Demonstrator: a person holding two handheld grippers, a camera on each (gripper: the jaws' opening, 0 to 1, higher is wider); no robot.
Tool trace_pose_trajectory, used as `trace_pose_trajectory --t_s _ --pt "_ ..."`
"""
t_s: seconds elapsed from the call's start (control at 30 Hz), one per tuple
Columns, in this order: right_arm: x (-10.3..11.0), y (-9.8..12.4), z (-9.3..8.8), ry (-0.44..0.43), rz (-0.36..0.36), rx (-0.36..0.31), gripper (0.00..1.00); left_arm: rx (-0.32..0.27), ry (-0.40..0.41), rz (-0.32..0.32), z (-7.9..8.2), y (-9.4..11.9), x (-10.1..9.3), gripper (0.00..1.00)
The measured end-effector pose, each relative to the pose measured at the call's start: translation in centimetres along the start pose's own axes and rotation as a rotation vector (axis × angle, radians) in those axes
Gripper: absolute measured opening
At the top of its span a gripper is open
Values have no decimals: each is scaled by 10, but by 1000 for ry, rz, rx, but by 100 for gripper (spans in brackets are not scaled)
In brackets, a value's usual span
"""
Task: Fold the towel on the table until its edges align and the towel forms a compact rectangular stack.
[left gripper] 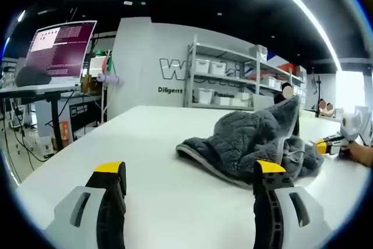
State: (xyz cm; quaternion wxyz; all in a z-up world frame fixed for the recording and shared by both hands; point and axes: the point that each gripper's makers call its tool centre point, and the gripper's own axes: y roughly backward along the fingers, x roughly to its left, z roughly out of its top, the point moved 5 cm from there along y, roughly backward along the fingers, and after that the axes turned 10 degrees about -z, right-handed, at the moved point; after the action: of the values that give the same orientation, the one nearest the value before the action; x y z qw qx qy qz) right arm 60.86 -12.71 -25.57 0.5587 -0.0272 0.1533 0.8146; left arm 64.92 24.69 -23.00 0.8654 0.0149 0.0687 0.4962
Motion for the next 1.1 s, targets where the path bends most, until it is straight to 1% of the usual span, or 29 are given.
trace_pose_trajectory --t_s 0.1,0.17,0.27,0.37,0.47,0.53,0.63,0.77,0.83,0.93,1.0,1.1 --pt "-1 0 -1 -33 -6 6 14 6 -2 0 -1 0 -1 89" --pt "2 0 -1 -33 7 0 15 11 -4 0 -2 0 -3 89" --pt "3 1 0 -19 8 -10 21 17 -8 1 -3 1 -4 89" --pt "2 -1 0 -59 15 -4 27 15 -7 0 -3 2 -5 89" --pt "3 -3 -1 -43 11 -10 30 15 -7 2 -4 2 -5 89" --pt "6 -4 1 -11 19 -30 30 16 -6 0 -5 3 -6 89" --pt "10 -5 6 59 34 -87 28 20 -8 1 -5 1 -5 89" --pt "14 -8 7 27 71 -81 19 24 -9 1 -5 1 -5 89" --pt "12 -10 7 17 73 -78 18 24 -10 2 -6 1 -6 89" --pt "11 -11 6 -25 72 -55 16 26 -10 1 -6 1 -6 89" --pt "11 -12 5 -56 82 -41 12 30 -11 0 -7 1 -7 89" --pt "12 -13 4 -75 91 -34 7 34 -13 0 -8 1 -7 89"
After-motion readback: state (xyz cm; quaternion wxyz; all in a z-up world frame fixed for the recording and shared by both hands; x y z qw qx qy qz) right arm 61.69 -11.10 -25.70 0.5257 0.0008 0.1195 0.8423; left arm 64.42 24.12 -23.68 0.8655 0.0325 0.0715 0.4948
